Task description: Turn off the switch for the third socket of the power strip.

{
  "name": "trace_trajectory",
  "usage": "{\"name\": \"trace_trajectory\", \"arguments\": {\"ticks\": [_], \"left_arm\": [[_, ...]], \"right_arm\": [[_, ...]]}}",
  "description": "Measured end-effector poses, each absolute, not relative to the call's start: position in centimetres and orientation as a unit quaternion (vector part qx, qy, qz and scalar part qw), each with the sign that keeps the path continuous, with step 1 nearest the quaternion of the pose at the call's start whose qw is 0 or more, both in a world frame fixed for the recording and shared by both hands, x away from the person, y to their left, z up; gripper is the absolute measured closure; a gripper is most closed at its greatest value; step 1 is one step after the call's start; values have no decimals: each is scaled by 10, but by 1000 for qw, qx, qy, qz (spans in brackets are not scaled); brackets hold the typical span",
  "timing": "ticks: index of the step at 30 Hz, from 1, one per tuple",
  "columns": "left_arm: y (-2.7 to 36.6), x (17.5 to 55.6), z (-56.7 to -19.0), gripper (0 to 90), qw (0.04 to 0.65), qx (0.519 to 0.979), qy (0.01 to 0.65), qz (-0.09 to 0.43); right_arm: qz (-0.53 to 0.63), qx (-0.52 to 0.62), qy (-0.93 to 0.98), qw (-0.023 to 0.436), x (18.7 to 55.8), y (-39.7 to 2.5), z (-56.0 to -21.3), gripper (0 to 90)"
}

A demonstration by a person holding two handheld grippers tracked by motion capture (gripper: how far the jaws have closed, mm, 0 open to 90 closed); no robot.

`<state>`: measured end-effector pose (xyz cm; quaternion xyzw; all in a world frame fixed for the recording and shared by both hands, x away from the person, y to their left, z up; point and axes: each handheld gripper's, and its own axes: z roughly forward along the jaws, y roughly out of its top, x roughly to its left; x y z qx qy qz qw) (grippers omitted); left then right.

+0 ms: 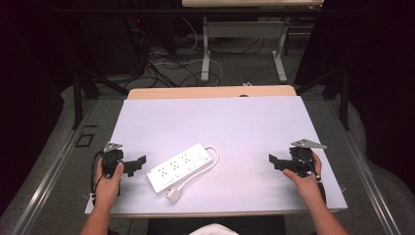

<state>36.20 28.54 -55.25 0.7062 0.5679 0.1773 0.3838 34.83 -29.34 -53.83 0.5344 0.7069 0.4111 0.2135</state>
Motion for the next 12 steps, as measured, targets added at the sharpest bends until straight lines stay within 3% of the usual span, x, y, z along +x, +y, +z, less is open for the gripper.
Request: {"name": "trace_trajectory", "arguments": {"ticks": [12], "left_arm": [[286,362,-552,7,385,705,568,181]], "right_arm": [[410,537,706,211,348,-294,-539,90]]}}
